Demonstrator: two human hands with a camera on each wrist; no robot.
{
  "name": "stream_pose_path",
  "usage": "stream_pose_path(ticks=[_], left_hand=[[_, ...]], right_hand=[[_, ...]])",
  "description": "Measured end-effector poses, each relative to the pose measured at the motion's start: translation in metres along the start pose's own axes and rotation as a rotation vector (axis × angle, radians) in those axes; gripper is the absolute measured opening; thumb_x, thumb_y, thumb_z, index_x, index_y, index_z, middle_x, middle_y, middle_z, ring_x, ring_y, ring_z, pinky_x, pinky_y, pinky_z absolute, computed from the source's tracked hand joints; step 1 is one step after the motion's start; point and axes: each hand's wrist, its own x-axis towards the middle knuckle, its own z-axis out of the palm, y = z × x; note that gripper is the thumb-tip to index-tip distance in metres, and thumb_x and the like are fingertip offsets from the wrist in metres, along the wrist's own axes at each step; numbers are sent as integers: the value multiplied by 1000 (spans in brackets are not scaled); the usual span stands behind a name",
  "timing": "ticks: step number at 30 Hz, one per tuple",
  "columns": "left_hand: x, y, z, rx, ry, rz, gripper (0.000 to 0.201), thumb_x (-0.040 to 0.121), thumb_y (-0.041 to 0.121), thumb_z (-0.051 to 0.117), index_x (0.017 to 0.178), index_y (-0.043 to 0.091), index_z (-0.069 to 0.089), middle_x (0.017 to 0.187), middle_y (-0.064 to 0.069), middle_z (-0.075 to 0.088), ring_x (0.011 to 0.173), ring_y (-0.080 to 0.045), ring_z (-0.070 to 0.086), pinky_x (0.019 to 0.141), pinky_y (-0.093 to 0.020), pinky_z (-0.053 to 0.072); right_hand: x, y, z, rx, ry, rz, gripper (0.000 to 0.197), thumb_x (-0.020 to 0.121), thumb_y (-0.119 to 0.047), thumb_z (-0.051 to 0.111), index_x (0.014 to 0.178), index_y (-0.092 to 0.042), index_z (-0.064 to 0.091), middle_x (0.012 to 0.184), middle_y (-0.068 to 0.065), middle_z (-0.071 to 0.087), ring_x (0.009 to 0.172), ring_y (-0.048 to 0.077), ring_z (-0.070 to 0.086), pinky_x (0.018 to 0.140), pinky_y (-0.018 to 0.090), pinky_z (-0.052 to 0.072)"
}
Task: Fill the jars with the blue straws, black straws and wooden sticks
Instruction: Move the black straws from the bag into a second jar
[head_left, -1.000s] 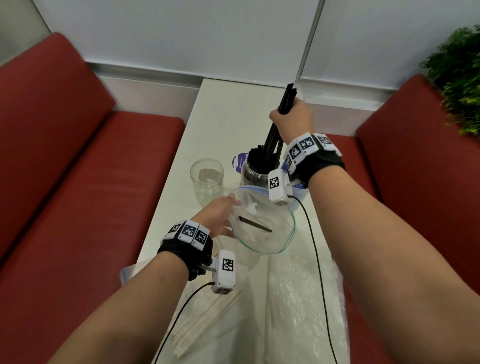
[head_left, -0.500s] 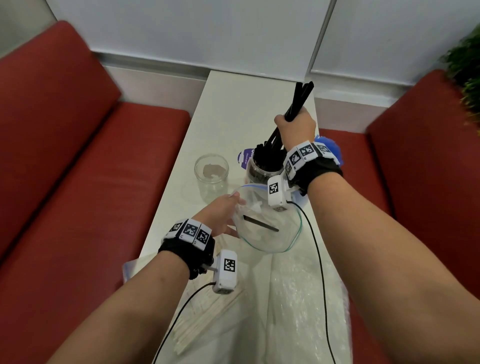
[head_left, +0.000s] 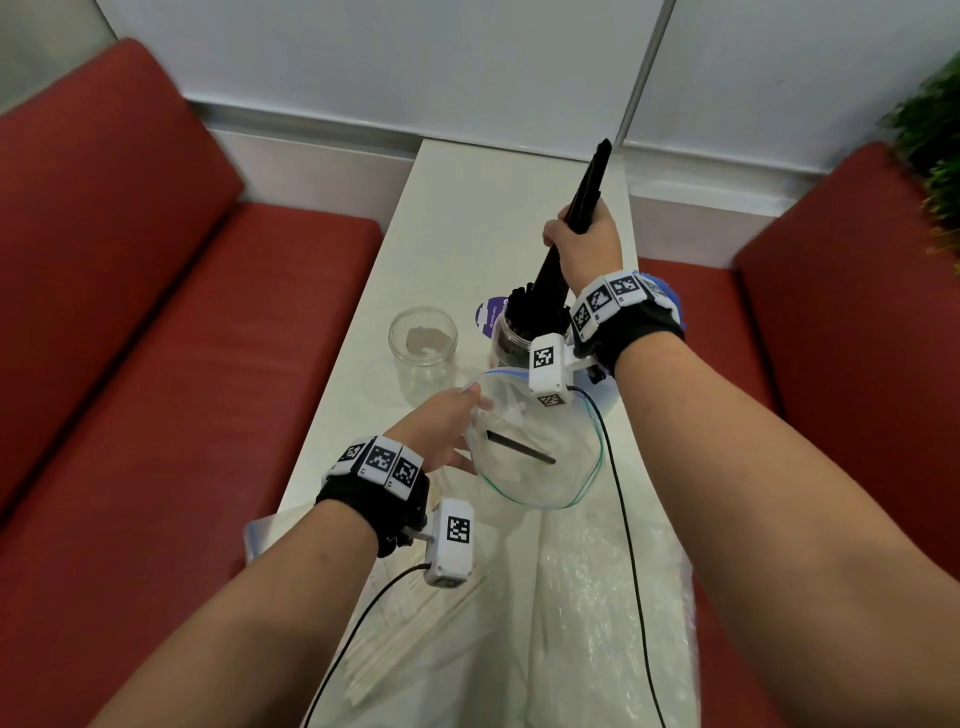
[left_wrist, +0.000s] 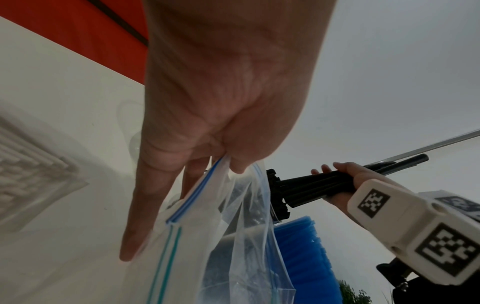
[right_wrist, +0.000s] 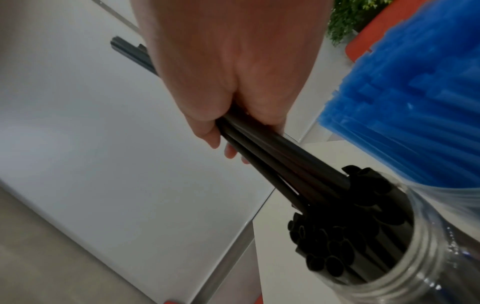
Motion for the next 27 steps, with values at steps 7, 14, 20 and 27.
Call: stream_pose_path(ticks=[7,14,20,27], left_hand=[[0,0,-1,12,-1,7,43,104,44,32,118,11,56,121,-20,61,93,-35,65,67,-43,58],[-1,0,0,15,-3,2,43,103,44,34,119,11,57,122,-20,60,90,-34,65,67,-43,58],[-2,1,-1,10,5,5,43,104,43,34,121,10,55,108,-16,62,85,-32,64,66,-42,57],[-7,4,0,23,-6,19,41,104,43,34,114,12,58,96,-11,66,82,-28,66,69,-42,58]], right_hand=[[-15,22,2,143,52,48,32,83,1,65,80,-24,46,75,-6,49,71,16,51,75,32,47],[-14,15,-3,197,114,22,28,82,5,56,80,-21,47,82,11,56,79,28,59,80,39,52],[-23,29,1,86,-31,35,30,82,2,65,79,-23,49,76,-1,54,72,20,53,73,32,48],[-19,43,5,-23,-159,103,21,84,-5,75,84,-16,57,82,2,60,83,20,59,87,36,52]])
